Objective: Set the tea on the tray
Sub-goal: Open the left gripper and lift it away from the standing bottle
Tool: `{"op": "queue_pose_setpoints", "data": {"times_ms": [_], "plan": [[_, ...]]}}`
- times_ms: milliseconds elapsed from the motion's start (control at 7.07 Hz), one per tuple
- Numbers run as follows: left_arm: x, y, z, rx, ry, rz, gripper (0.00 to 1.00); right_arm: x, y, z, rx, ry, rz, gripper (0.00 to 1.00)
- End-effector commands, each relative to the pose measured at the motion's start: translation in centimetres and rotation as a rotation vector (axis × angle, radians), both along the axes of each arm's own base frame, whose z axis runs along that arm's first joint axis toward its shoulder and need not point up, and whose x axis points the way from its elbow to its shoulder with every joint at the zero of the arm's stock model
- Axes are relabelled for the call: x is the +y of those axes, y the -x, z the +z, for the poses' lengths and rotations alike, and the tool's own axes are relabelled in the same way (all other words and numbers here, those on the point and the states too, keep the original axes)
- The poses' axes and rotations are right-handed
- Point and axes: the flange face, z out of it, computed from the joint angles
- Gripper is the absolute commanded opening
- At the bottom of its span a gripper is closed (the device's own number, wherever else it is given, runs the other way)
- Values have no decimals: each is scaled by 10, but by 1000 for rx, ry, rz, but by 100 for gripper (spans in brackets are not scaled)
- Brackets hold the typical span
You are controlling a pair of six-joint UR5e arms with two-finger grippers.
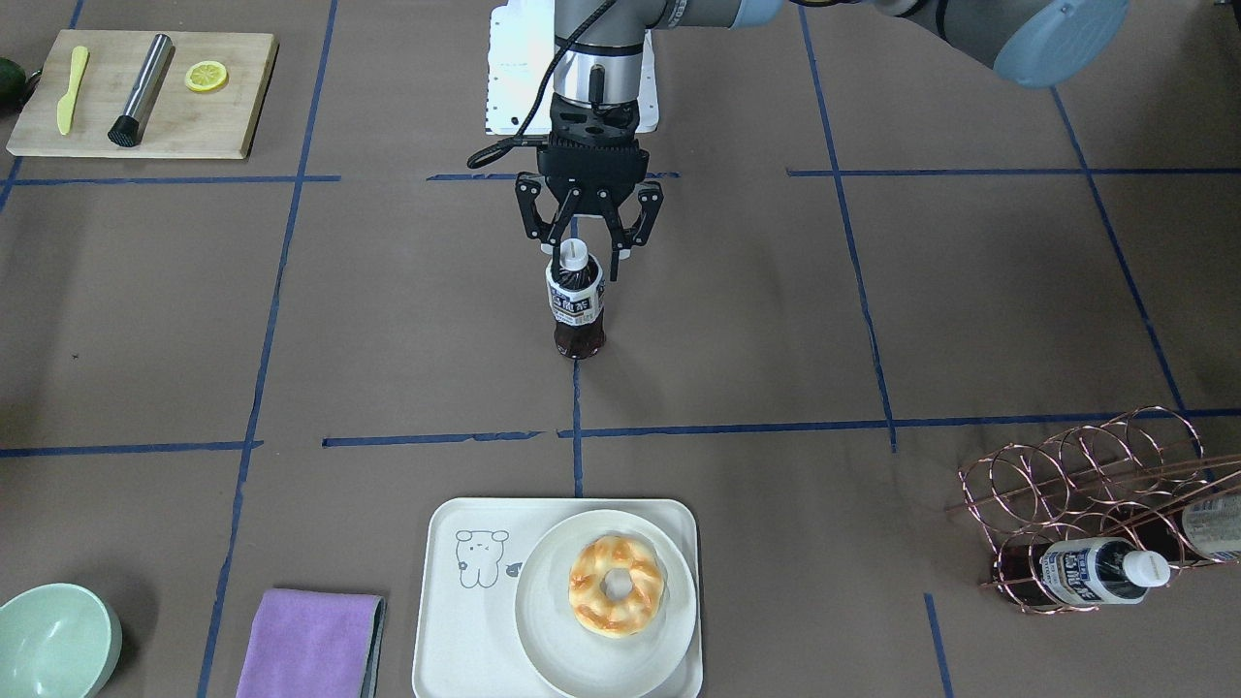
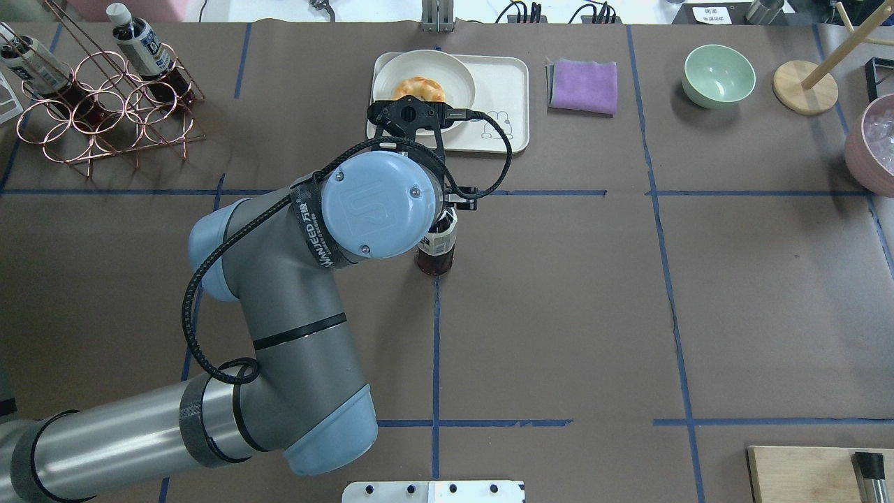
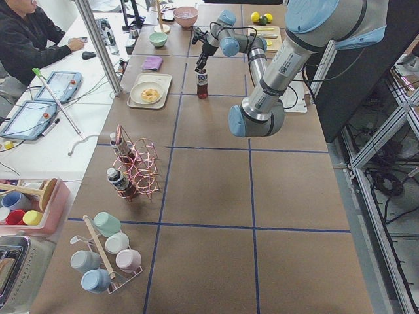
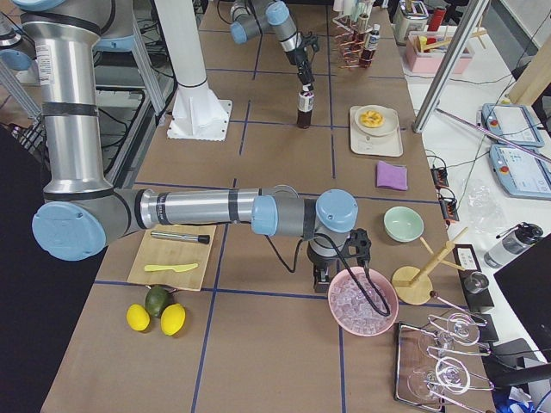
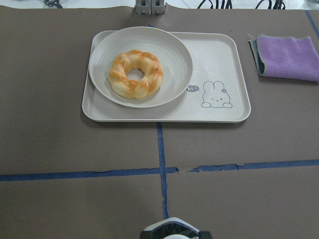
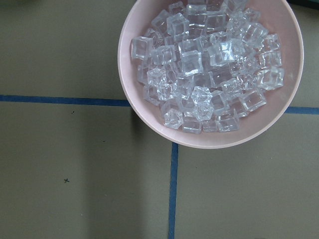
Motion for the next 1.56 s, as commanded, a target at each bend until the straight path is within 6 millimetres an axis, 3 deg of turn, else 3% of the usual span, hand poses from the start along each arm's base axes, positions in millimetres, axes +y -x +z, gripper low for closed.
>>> {"op": "queue_pose_setpoints", "data": {"times_ms": [0,283,566,849,1132,1273,1415], "plan": [[2,4,-3,12,-5,1,100,0,0,1,1,2,-1,100],[4,9,-10,23,-9,2,100,-9,0,-13,1,-24,4,100],[-5,30,-17,42,-21,-10,100,-33,12,-42,-4,-55,3,100],[-47,74,-13,61,23,19,100,-62,38,-110,-18,-43,95,100],[-78,112,27,-14,28,66,100,-56,90,-155,-38,-68,63,100],[-91,144,54,-42,40,100,100,-55,104,-186,-56,-72,87,100],[-87,181,80,-98,65,124,100,-52,110,-215,-76,-85,112,100]]}}
